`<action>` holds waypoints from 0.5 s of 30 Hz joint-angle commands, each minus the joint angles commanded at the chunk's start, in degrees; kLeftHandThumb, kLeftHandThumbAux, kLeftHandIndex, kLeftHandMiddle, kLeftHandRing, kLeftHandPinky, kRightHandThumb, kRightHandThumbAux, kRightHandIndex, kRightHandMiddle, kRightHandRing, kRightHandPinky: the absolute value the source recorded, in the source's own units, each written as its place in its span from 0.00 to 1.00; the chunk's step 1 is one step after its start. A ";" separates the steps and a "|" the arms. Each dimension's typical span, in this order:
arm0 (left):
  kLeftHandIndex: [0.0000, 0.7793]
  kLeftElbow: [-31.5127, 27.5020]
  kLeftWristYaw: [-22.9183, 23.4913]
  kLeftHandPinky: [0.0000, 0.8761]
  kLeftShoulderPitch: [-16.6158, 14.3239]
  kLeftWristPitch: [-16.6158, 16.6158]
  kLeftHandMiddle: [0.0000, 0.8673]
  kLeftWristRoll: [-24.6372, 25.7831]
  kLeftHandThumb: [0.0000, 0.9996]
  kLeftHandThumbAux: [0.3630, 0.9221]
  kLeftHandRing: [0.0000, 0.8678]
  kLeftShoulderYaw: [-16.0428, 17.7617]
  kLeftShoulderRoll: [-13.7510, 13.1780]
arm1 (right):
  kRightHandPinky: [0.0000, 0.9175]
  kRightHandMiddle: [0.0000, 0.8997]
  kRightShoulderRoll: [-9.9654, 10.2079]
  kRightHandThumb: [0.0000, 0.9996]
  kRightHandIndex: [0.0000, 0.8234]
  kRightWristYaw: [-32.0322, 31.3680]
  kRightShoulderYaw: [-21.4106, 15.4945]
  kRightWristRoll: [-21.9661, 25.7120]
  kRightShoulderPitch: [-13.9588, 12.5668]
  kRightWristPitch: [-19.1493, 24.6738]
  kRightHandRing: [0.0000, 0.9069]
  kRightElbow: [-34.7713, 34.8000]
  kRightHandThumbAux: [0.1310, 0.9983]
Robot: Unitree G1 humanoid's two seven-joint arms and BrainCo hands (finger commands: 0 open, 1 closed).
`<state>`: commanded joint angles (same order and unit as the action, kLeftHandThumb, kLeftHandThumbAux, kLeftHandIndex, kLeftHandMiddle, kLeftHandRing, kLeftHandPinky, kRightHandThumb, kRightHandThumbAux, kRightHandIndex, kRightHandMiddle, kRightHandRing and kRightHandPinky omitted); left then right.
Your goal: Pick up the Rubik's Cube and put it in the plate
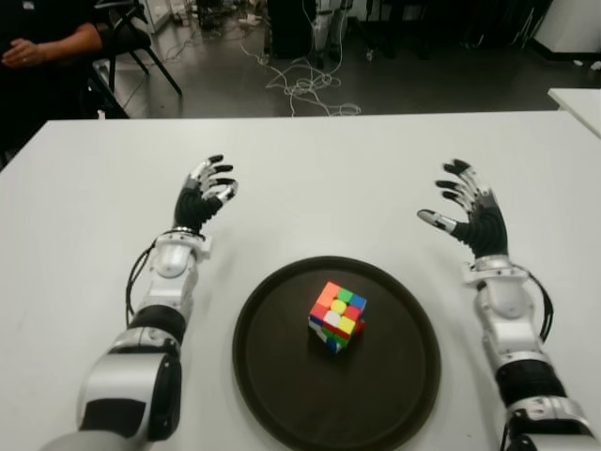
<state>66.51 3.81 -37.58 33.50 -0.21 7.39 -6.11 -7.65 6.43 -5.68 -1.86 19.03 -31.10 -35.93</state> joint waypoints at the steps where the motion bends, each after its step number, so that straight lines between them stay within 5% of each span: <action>1: 0.24 0.01 -0.01 0.42 0.00 0.01 0.30 -0.01 0.10 0.70 0.33 0.00 0.02 | 0.25 0.27 0.07 0.00 0.18 0.23 -0.01 -0.09 -0.03 0.00 0.27 -0.02 0.74; 15: 0.23 -0.10 -0.09 0.43 0.19 0.00 0.30 0.13 0.09 0.71 0.34 0.09 0.28 | 0.22 0.23 -0.30 0.00 0.15 0.58 -0.32 -0.91 -2.25 -0.47 0.23 0.38 0.74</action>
<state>66.41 3.72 -37.38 33.51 -0.08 7.48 -5.83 -7.95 7.00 -6.00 -2.77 16.78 -31.57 -35.56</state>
